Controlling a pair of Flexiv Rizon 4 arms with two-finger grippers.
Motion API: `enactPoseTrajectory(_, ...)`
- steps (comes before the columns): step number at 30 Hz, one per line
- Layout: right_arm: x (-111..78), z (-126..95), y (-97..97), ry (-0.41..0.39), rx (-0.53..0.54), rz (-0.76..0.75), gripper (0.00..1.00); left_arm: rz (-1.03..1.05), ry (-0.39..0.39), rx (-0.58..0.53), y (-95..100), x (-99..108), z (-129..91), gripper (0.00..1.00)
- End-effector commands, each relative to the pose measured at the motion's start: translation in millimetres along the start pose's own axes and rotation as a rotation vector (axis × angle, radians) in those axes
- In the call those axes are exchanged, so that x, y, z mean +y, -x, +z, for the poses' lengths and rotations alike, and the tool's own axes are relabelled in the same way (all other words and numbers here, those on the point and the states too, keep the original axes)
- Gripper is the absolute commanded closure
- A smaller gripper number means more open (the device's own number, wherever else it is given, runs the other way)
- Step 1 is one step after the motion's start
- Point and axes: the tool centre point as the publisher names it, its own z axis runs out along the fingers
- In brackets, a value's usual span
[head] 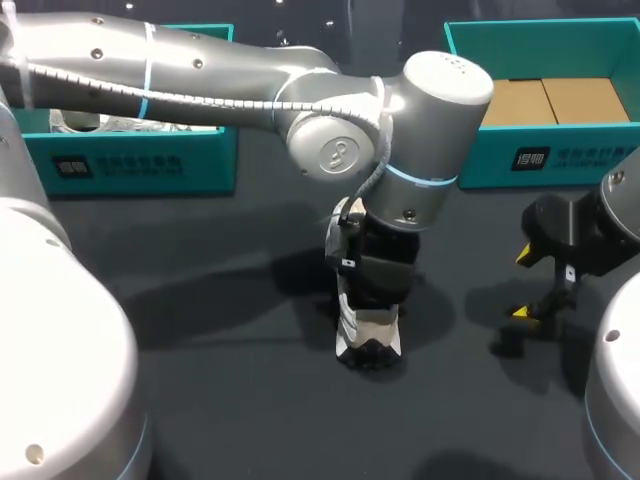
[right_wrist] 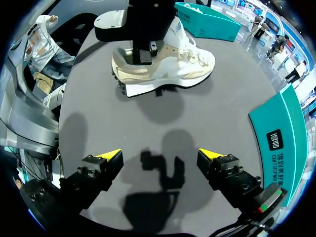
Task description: Take the shoe out of the shoebox, open the shoe tongue, remove and reinsert the insole, then place the shoe into the shoebox
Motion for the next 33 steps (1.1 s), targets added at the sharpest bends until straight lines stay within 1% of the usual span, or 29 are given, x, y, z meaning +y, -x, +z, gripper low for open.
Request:
enactPoseTrajectory(1,-0.5,-1,-2.2,-0.001,-0.003,0.000,0.00,-0.003,0.045,-0.077,-14.3,-11,-21,1.00)
enactPoseTrajectory(4,-0.5,-1,-2.2,-0.001,-0.003,0.000,0.00,0.009,0.051,-0.095,-11.7,-15,-27,1.00)
enactPoseTrajectory(6,-0.5,-1,-2.2,-0.001,-0.003,0.000,0.00,0.020,0.048,-0.089,-8.2,-17,-25,1.00)
enactPoseTrajectory(13,-0.5,-1,-2.2,-0.001,-0.003,0.000,0.00,0.007,0.030,-0.017,0.9,-10,2,1.00)
enactPoseTrajectory(15,-0.5,-1,-2.2,-0.001,-0.003,0.000,0.00,-0.010,0.039,0.010,2.0,-7,9,1.00)
enactPoseTrajectory(19,-0.5,-1,-2.2,-0.001,-0.003,0.000,0.00,-0.017,0.046,0.018,4.3,-4,19,1.00)
enactPoseTrajectory(21,-0.5,-1,-2.2,-0.001,-0.003,0.000,0.00,-0.035,0.071,0.012,5.7,-2,24,1.00)
enactPoseTrajectory(22,-0.5,-1,-2.2,-0.001,-0.003,0.000,0.00,-0.042,0.079,-0.008,6.0,-1,25,1.00)
enactPoseTrajectory(25,-0.5,-1,-2.2,-0.001,-0.003,0.000,0.00,-0.081,0.100,-0.065,4.5,3,23,1.00)
enactPoseTrajectory(30,-0.5,-1,-2.2,-0.001,-0.003,0.000,0.00,-0.081,0.121,-0.161,-2.3,-2,1,1.00)
enactPoseTrajectory(33,-0.5,-1,-2.2,-0.001,-0.003,0.000,0.00,-0.060,0.115,-0.218,-0.5,-8,-9,1.00)
